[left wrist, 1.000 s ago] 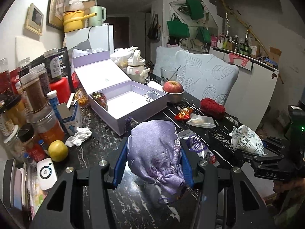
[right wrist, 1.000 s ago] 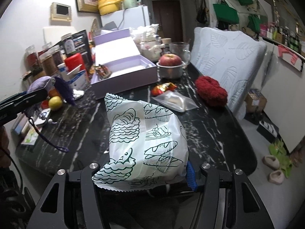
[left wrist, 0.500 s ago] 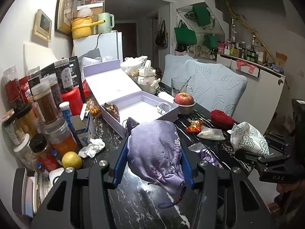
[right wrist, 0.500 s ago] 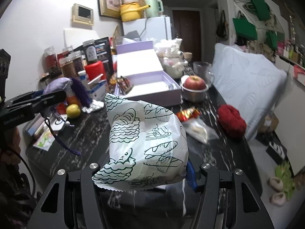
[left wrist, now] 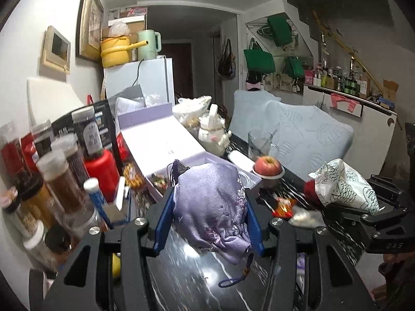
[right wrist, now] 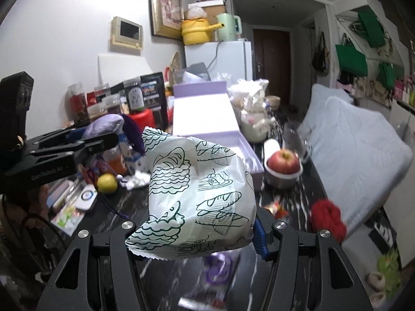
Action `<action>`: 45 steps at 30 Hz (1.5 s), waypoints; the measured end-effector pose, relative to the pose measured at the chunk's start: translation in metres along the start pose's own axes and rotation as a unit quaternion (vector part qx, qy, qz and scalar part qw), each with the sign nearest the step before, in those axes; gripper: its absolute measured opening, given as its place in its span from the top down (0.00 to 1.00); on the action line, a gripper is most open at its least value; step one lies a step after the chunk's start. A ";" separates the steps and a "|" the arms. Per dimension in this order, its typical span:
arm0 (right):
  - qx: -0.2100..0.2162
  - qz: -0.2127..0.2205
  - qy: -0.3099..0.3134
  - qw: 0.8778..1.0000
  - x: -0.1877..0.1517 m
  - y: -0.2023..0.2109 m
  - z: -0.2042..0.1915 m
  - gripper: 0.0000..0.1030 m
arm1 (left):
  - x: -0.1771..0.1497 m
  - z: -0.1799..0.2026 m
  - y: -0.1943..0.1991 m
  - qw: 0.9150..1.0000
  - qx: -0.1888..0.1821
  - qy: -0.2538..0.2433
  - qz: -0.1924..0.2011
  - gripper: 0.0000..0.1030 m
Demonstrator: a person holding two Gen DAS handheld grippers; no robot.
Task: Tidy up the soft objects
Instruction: 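Lift the purple pouch with the left tool while the right tool lifts the white snack bag, then carry the purple pouch and white snack bag with both tools over the lavender box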
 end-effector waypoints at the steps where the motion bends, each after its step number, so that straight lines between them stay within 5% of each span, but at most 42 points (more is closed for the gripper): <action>1: 0.001 0.004 0.002 1.000 0.009 -0.001 0.001 0.42 | 0.007 -0.003 -0.003 1.000 0.001 0.000 0.003 0.51; 14: 0.008 0.025 0.028 0.999 0.098 -0.034 0.016 0.42 | 0.091 -0.028 -0.040 0.999 0.019 -0.016 0.046 0.51; 25: 0.006 0.041 0.043 0.998 0.161 -0.079 0.037 0.42 | 0.137 -0.037 -0.105 0.999 0.021 -0.007 0.043 0.51; 35: 0.019 0.039 0.042 0.998 0.202 -0.130 0.051 0.42 | 0.156 -0.061 -0.171 0.998 0.058 0.028 0.019 0.51; 45: 0.010 0.016 0.028 0.999 0.209 -0.182 0.074 0.42 | 0.140 -0.083 -0.245 0.994 0.094 0.043 -0.038 0.51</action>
Point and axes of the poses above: each gripper's, at about its wrist camera, not at the fingertips, and y roughly against the way its jaws point, z to its right, x to its top, the point moved 10 cm from there along -y, roughly the way its jaws point, and after that the axes turned 13 degrees about -z, right-handed, at the moved point
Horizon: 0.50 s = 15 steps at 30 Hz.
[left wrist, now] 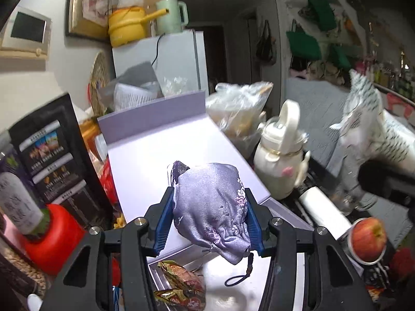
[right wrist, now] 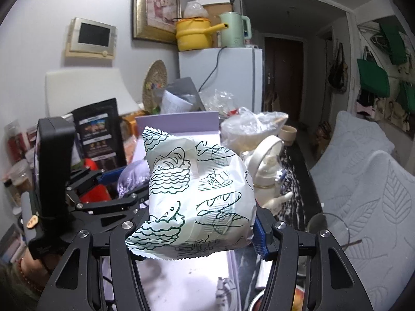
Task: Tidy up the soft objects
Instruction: 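Carry the purple pouch and white snack bag with both tools over the lavender box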
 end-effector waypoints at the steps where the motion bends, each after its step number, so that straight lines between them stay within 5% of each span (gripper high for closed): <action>1: 0.002 -0.002 -0.003 1.000 0.000 -0.004 0.002 0.42 | -0.002 -0.001 -0.007 1.000 0.003 0.001 -0.006 0.51; 15: 0.001 -0.047 -0.027 0.999 -0.016 -0.048 0.021 0.42 | -0.028 0.008 -0.068 0.997 0.013 -0.015 -0.081 0.51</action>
Point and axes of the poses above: each gripper's, at about its wrist camera, not at the fingertips, and y roughly against the way its jaws point, z to its right, x to its top, the point moved 10 cm from there along -y, roughly the way its jaws point, and after that the axes turned 13 degrees about -z, right-handed, at the moved point
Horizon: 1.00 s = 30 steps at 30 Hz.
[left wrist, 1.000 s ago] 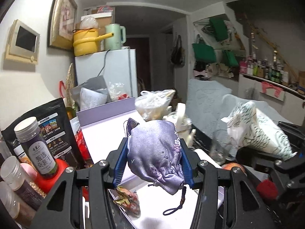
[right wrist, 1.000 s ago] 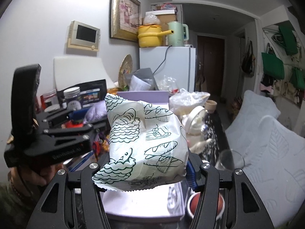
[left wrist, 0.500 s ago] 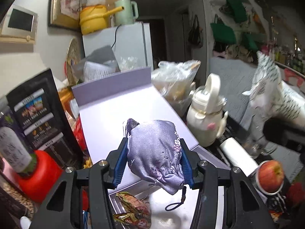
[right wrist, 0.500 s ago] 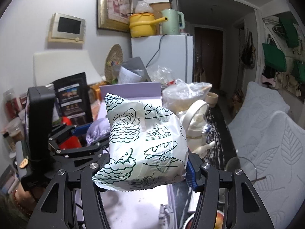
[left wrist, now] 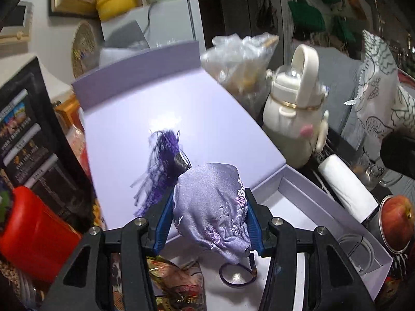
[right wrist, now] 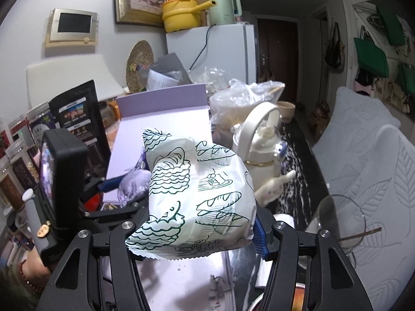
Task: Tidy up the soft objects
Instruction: 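Carry the purple pouch and white snack bag with both tools over the lavender box, then open the left tool to drop the pouch while the right tool releases the white bag into the box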
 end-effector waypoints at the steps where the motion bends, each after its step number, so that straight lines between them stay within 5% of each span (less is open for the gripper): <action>1: 0.001 -0.004 0.000 1.000 -0.001 -0.003 0.000 0.42 | -0.001 0.000 -0.001 1.000 -0.004 0.003 -0.005 0.51; 18: 0.002 -0.064 -0.001 0.998 -0.023 -0.053 0.000 0.42 | -0.021 0.001 -0.032 0.996 0.038 -0.026 -0.079 0.49; 21: 0.000 -0.071 -0.002 0.997 -0.026 -0.059 0.000 0.42 | -0.022 0.003 -0.034 0.994 0.049 -0.037 -0.086 0.42; 25: 0.006 -0.079 -0.004 0.997 -0.028 -0.065 0.000 0.42 | -0.025 0.008 -0.040 0.992 0.050 -0.046 -0.105 0.18; 30: 0.011 -0.077 -0.009 0.997 -0.028 -0.066 0.000 0.42 | -0.026 0.008 -0.043 0.991 0.050 -0.045 -0.115 0.17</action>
Point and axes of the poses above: each gripper's, at about its wrist camera, not at the fingertips, and y roughly against the way its jaws point, z to its right, x to its top, the point moved 10 cm from there along -y, roughly the way its jaws point, and after that the axes turned 13 degrees about -z, right-handed, at the moved point
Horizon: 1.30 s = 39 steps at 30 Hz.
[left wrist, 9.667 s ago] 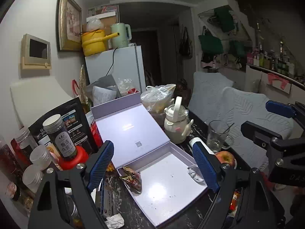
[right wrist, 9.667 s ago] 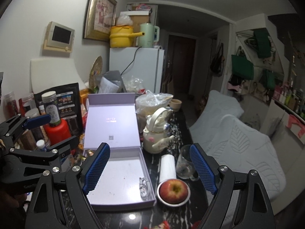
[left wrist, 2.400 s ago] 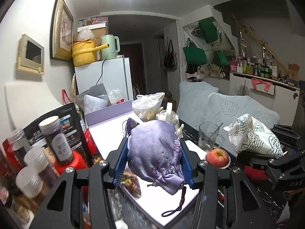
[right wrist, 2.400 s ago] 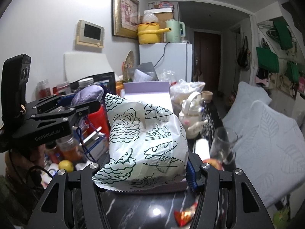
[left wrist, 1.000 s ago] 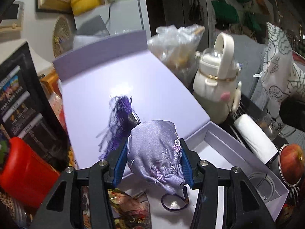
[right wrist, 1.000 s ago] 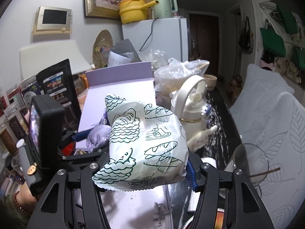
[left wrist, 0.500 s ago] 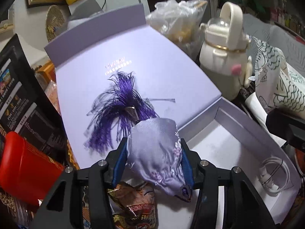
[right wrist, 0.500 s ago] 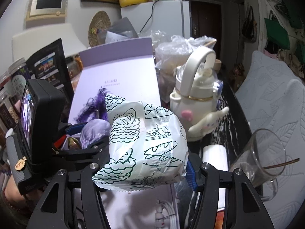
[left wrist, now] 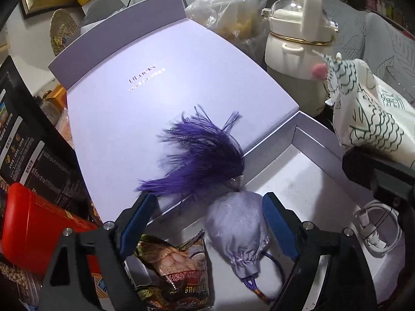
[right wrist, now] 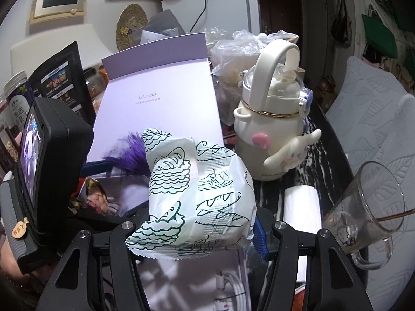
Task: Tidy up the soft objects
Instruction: 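Open the left tool to drop the pouch while the right tool releases the white bag into the box, then withdraw both tools from the box back over the table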
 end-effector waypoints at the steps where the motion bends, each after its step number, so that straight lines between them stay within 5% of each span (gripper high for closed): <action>1: 0.002 0.003 -0.002 1.000 0.001 0.000 0.000 0.42 | 0.000 0.000 0.000 1.000 -0.001 0.002 -0.004 0.17; 7: 0.025 -0.005 -0.013 1.000 0.000 -0.008 -0.001 0.37 | -0.001 -0.003 0.001 1.000 -0.007 0.011 -0.008 0.17; 11: 0.033 -0.009 -0.005 0.999 -0.001 -0.010 -0.005 0.19 | -0.002 -0.006 0.003 1.000 -0.010 0.014 -0.008 0.17; 16: -0.007 -0.002 0.007 1.000 0.000 -0.005 -0.003 0.19 | -0.008 -0.010 0.005 1.000 -0.005 0.013 -0.007 0.17; 30: -0.024 0.023 0.018 0.999 0.007 0.040 -0.007 0.19 | -0.014 -0.013 0.041 0.999 -0.023 0.031 0.015 0.17; 39: -0.037 0.058 0.017 0.998 0.009 0.097 -0.013 0.19 | -0.014 -0.020 0.099 0.997 -0.024 0.034 0.061 0.17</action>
Point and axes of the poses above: each gripper's, at about its wrist camera, not at the fingertips, and y roughly against the way its jaws point, z to its right, x to its top, the point moved 10 cm from there along -y, roughly the way its jaws point, and after that the axes turned 13 degrees about -z, right-handed, at the moved point
